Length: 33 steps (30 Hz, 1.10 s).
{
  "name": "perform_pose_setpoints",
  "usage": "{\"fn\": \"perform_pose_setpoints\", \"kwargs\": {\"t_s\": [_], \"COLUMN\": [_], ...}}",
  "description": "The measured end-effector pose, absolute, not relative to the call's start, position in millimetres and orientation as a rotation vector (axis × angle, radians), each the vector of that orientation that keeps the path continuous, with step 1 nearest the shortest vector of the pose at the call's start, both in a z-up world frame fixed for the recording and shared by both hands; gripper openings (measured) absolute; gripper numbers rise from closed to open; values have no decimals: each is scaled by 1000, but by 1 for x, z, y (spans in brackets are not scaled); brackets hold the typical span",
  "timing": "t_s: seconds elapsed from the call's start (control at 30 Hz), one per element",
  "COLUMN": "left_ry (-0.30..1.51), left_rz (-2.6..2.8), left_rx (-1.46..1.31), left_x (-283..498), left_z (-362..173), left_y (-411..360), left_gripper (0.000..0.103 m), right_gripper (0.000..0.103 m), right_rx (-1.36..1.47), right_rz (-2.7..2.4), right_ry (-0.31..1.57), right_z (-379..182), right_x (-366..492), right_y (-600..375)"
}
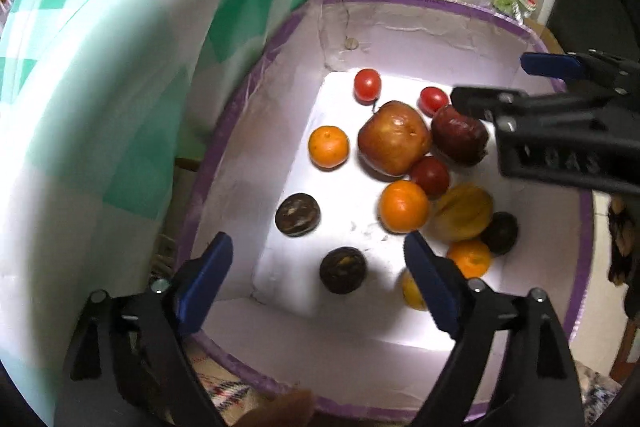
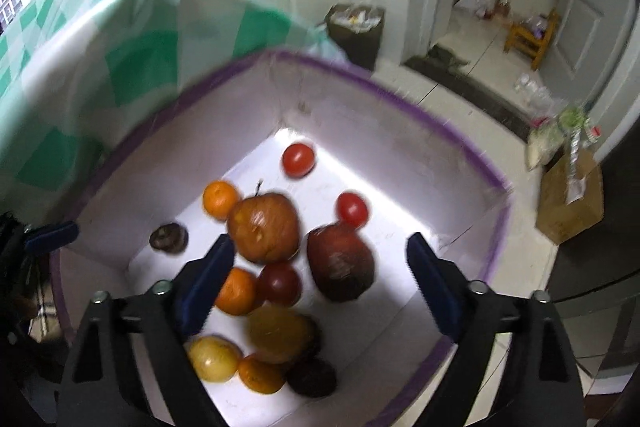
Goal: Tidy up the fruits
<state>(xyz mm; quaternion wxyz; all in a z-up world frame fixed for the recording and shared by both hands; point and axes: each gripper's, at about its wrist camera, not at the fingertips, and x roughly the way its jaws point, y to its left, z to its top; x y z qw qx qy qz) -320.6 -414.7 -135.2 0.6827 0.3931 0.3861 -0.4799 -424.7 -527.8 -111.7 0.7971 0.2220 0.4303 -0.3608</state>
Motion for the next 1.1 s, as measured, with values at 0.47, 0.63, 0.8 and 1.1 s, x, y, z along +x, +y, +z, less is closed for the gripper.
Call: {"fn": "perform_pose_setpoints", "kwargs": {"t_s": [0.47,0.63,0.8,1.1], "left_ry": [952,959,962,967], "left_rz": [-1092,-1084,-1080,-1072], "left_rx": [880,879,882,886], "left_x": [-321,-319,-319,-319], "left_z": [-145,-147,-147,-148], "left_y": [-411,-411,-411,-411], "left_gripper": [95,95,95,95], "right_gripper": [87,87,87,87], "right_rx": [500,508,517,522], "right_rz": [-826,-820,-815,-805], "right_ry": [959,965,964,970], "right_z": [-115,-117,-118,-121], "right_x": [-427,-426,-424,-419], "right_y": [-537,-532,-531,-530]}}
